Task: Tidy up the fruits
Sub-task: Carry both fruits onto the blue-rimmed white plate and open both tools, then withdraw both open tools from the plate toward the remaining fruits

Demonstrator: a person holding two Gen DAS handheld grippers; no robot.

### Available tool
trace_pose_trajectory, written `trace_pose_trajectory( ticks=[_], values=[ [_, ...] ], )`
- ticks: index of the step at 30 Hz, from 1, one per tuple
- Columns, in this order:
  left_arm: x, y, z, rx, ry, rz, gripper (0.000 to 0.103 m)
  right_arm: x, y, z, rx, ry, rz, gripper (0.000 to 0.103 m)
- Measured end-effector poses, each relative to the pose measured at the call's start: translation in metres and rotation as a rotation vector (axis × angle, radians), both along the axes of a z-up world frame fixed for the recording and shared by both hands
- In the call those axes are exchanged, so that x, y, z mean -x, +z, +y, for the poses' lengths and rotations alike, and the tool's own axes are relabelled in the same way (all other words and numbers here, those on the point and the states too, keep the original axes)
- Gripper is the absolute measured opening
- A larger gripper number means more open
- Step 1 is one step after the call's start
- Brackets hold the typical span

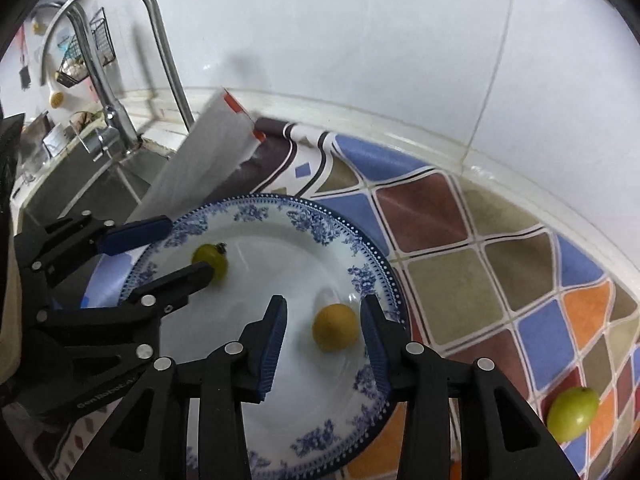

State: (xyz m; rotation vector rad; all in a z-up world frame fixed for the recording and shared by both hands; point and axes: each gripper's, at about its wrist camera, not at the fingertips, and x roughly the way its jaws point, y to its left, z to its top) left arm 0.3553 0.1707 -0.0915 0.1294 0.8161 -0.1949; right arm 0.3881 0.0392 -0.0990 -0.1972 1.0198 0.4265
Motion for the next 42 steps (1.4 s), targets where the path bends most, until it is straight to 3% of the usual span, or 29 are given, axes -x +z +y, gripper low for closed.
trace_pose_trajectory(
  ticks=[17, 24, 32, 42],
  values=[
    [0.104, 0.074, -0.010, 0.038, -0.010, -0.193, 0.079, 0.110, 0.077, -0.042, -0.047, -0.172, -0.249, 0.068],
    [0.145, 0.090, -0.027, 0.032, -0.048, -0.251, 0.088, 0.158, 0.096, -0.064, -0.026, -0.250, -0.332, 0.074],
    [0.182, 0.097, -0.051, 0.024, -0.035, -0.296, 0.092, 0.203, 0.108, -0.095, -0.029, -0.311, -0.396, 0.075],
    [0.221, 0.096, -0.080, 0.025, -0.024, -0.328, 0.096, 0.243, 0.110, -0.131, -0.076, -0.346, -0.402, 0.075]
  ],
)
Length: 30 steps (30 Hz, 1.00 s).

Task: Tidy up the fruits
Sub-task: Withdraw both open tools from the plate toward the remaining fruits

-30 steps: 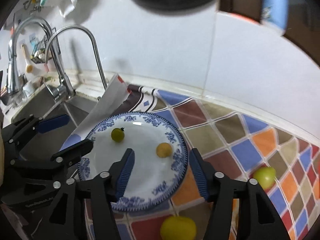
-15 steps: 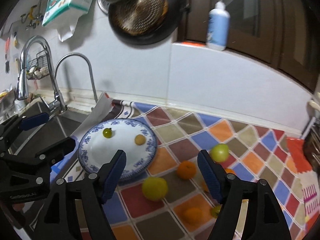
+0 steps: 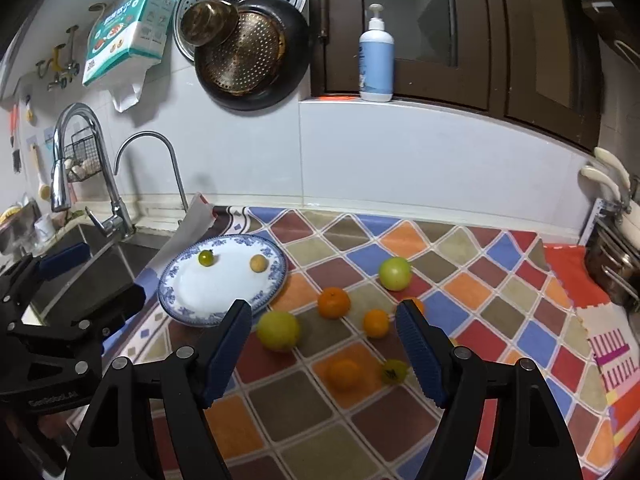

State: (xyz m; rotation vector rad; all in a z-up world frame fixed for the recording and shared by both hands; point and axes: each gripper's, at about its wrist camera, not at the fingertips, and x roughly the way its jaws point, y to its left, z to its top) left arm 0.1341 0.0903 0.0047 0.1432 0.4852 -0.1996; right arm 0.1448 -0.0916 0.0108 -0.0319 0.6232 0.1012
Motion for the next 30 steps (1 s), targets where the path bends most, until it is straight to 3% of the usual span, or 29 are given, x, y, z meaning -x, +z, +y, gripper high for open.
trace_pose_trajectory(
  ticks=[12, 30],
  values=[
    [0.007, -0.015, -0.027, -0.057, -0.037, -0.023, 0.097, 0.022, -0.017, -0.028, 0.036, -0.017, -0.032, 0.075],
    [-0.031, -0.063, -0.043, -0.156, -0.176, 0.038, 0.096, -0.005, -0.069, -0.024, 0.052, 0.048, 0.089, 0.074]
  ],
)
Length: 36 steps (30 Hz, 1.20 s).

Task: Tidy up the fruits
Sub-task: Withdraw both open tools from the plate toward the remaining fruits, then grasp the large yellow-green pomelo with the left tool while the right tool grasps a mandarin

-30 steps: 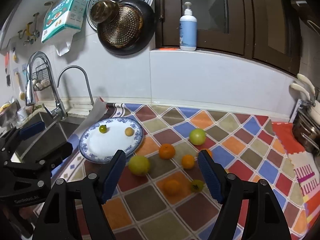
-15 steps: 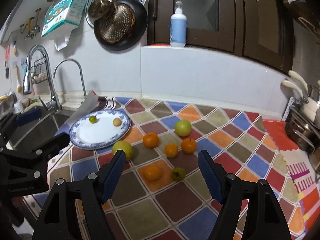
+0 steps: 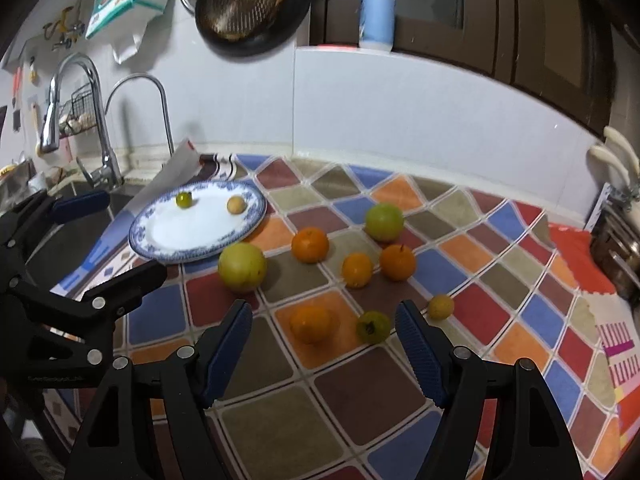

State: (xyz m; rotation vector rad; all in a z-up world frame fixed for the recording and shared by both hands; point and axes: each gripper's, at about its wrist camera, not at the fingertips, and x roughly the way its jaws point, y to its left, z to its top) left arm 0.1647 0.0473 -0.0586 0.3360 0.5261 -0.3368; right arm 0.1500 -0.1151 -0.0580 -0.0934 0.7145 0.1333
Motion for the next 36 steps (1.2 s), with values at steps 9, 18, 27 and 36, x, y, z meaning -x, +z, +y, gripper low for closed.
trace_pose_trajectory(
  ticks=[9, 18, 27, 36],
  values=[
    [-0.007, -0.021, -0.009, -0.070, -0.079, 0.061, 0.096, -0.007, -0.024, -0.002, 0.002, 0.004, 0.090, 0.066],
    [-0.002, -0.032, -0.012, -0.027, -0.067, 0.133, 0.095, 0.021, -0.021, -0.004, 0.090, 0.000, 0.085, 0.066],
    [-0.028, -0.033, -0.013, -0.026, -0.080, 0.096, 0.086, -0.006, -0.033, 0.000, 0.006, 0.066, 0.119, 0.063],
    [-0.052, -0.048, -0.024, -0.044, -0.136, 0.140, 0.078, -0.033, -0.050, 0.004, -0.013, 0.098, 0.147, 0.056]
  ],
)
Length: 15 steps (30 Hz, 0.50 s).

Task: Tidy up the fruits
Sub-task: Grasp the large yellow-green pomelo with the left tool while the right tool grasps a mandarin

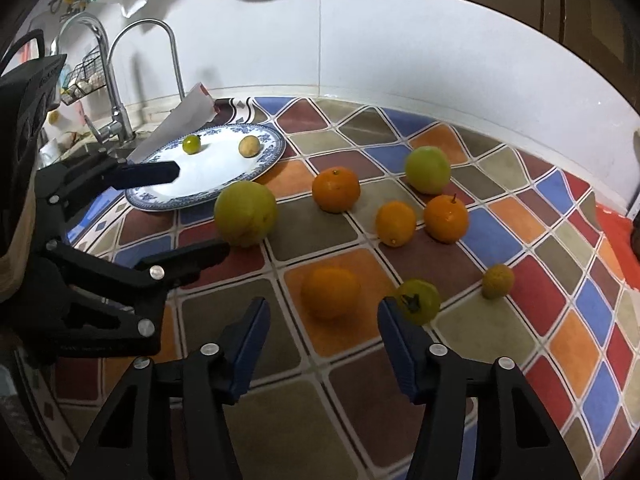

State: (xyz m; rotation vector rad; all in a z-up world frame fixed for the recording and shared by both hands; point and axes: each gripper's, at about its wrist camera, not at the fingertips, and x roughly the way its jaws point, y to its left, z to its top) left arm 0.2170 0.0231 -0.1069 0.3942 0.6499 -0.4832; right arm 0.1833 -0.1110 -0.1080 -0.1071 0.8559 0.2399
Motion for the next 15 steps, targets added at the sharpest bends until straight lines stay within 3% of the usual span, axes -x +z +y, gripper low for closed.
trace_pose_trajectory(
  ticks=[7, 15],
  values=[
    [-0.017, -0.006, -0.009, 0.029, -0.001, 0.048, 0.077, -0.012, -0.008, -0.005, -0.037, -0.003, 0.041, 0.052],
    [-0.033, -0.015, -0.015, 0.019, 0.022, 0.124, 0.063, -0.023, -0.013, -0.007, -0.055, -0.007, 0.065, 0.047]
  ],
)
